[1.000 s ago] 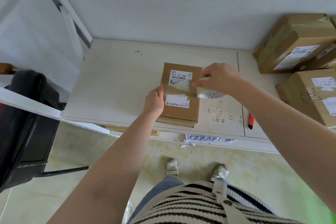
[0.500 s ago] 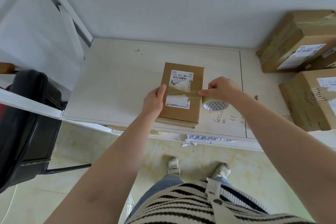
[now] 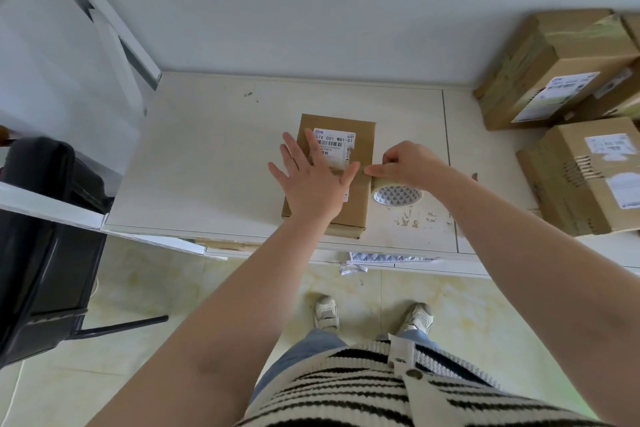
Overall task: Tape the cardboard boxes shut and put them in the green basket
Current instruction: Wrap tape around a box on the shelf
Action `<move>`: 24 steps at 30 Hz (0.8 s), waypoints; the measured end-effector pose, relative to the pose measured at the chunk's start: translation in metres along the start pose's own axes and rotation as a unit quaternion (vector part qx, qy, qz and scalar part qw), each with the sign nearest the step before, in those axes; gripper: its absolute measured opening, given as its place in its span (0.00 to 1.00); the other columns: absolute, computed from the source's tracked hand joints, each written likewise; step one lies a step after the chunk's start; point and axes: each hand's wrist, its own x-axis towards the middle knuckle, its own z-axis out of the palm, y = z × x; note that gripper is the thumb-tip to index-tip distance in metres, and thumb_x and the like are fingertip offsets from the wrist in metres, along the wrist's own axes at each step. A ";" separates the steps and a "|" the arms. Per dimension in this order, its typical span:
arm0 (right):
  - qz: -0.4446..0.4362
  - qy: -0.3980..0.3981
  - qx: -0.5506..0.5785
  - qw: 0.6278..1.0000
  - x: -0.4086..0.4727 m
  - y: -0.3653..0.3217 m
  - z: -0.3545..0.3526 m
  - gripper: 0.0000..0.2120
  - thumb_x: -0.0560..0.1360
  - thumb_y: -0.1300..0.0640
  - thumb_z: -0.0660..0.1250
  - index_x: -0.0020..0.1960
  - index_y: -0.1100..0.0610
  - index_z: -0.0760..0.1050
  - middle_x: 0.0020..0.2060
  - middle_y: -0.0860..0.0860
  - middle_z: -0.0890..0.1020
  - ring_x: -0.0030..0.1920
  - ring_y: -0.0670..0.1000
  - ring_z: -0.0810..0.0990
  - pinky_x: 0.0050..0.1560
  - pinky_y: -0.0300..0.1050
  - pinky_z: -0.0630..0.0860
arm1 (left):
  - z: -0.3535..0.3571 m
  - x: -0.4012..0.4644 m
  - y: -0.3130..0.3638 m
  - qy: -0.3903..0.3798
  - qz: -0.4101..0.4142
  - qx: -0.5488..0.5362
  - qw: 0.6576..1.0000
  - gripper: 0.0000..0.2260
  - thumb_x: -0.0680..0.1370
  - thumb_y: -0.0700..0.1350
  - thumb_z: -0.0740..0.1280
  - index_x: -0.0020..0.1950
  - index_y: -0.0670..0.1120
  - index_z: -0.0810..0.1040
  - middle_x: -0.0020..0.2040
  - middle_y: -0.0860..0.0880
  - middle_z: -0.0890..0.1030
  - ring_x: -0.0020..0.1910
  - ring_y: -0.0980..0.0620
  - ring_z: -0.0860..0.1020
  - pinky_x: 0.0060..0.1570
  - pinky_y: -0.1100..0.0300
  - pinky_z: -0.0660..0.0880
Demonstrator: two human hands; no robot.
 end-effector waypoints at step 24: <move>-0.007 0.039 0.201 0.979 -0.030 0.021 -0.015 0.14 0.82 0.55 0.59 0.49 0.62 0.80 0.45 0.56 0.79 0.47 0.55 0.75 0.46 0.45 0.68 | -0.011 0.015 0.030 -0.108 -0.108 -0.075 0.985 0.71 0.54 0.79 0.68 0.75 0.45 0.26 0.78 0.36 0.39 0.76 0.34 0.47 0.70 0.37 0.53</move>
